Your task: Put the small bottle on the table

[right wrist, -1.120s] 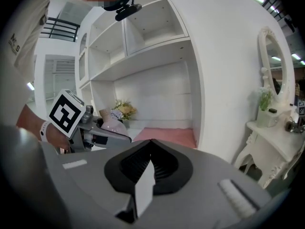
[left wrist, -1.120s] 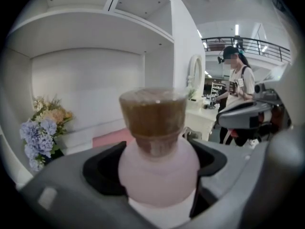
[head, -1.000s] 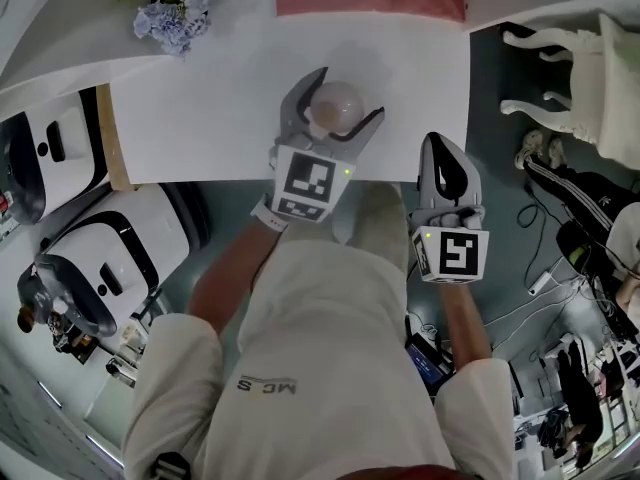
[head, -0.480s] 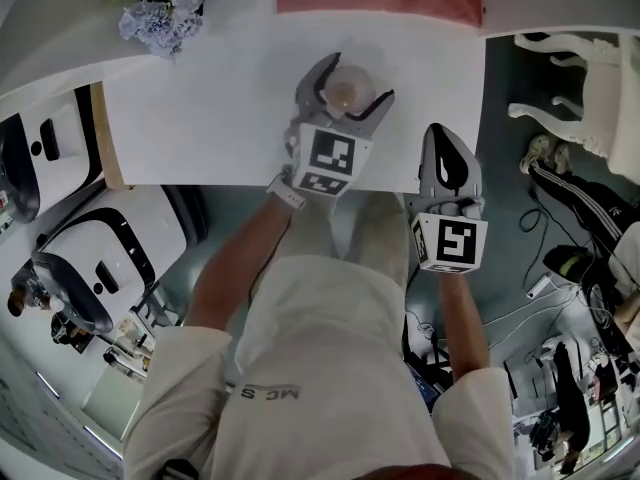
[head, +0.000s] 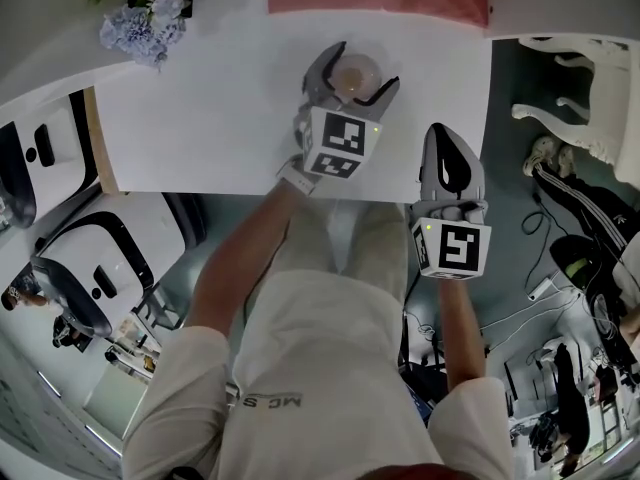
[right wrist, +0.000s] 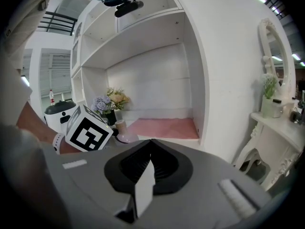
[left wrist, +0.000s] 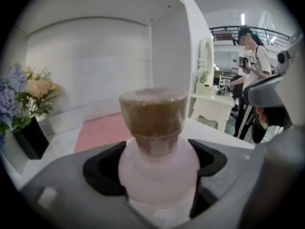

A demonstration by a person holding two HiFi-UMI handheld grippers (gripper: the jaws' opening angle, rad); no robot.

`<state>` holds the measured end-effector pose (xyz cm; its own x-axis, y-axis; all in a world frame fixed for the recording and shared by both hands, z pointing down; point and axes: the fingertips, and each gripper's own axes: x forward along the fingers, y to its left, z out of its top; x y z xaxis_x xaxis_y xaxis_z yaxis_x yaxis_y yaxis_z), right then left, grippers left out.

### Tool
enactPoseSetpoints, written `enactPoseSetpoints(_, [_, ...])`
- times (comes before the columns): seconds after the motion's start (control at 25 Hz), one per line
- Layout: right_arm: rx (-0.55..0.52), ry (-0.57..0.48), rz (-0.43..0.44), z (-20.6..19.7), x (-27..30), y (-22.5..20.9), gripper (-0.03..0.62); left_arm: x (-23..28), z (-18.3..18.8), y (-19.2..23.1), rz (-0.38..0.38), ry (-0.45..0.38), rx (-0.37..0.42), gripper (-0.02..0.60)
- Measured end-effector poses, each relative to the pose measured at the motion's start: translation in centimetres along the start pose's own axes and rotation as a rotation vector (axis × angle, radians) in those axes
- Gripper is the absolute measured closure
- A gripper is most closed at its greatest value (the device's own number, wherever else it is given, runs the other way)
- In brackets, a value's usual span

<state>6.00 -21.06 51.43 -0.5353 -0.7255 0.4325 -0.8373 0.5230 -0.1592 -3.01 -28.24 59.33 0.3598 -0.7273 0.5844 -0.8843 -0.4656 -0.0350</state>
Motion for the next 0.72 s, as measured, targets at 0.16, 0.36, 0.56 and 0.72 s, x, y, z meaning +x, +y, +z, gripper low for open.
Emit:
enactPoseSetpoints(0.16, [0.014, -0.001, -0.001, -0.5, 0.6, -0.1, 0.606, 1.5, -0.5, 0.8, 0.015, 0.002, 0.002, 0.178])
enactPoseSetpoints(0.36, [0.015, 0.006, 0.006, -1.0, 1.4, -0.1, 0.606, 3.6, -1.6, 1.3, 0.021, 0.011, 0.004, 0.178])
enactPoseSetpoints(0.56, [0.010, 0.006, 0.013, -1.1, 1.6, -0.2, 0.606, 5.2, -2.0, 1.4, 0.023, 0.014, 0.018, 0.178])
enactPoseSetpoints(0.72, [0.016, 0.012, 0.007, -1.5, 1.9, -0.6, 0.606, 6.4, -2.2, 1.9, 0.033, 0.018, 0.018, 0.178])
